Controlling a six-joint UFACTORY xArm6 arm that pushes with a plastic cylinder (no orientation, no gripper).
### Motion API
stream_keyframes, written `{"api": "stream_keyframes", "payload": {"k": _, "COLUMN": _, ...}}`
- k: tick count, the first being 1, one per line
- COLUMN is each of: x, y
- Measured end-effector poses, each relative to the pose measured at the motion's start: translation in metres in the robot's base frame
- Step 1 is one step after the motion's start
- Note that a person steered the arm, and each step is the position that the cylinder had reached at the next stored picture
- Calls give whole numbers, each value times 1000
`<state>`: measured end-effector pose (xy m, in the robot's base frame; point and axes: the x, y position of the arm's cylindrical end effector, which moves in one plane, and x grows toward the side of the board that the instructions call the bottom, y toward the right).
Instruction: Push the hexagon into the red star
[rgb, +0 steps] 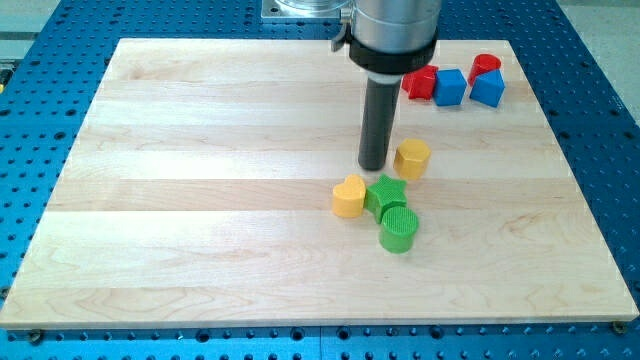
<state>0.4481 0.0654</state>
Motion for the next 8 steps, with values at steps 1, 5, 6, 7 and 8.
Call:
{"api": "stream_keyframes", "payload": {"k": 1, "x": 16, "y": 35}}
{"api": "stream_keyframes", "payload": {"k": 5, "x": -36, "y": 138}}
{"api": "stream_keyframes", "payload": {"k": 6, "x": -77, "y": 126}}
{"api": "stream_keyframes", "payload": {"k": 7, "x": -76, "y": 46}}
{"api": "stream_keyframes", "payload": {"k": 8, "x": -120, "y": 48}}
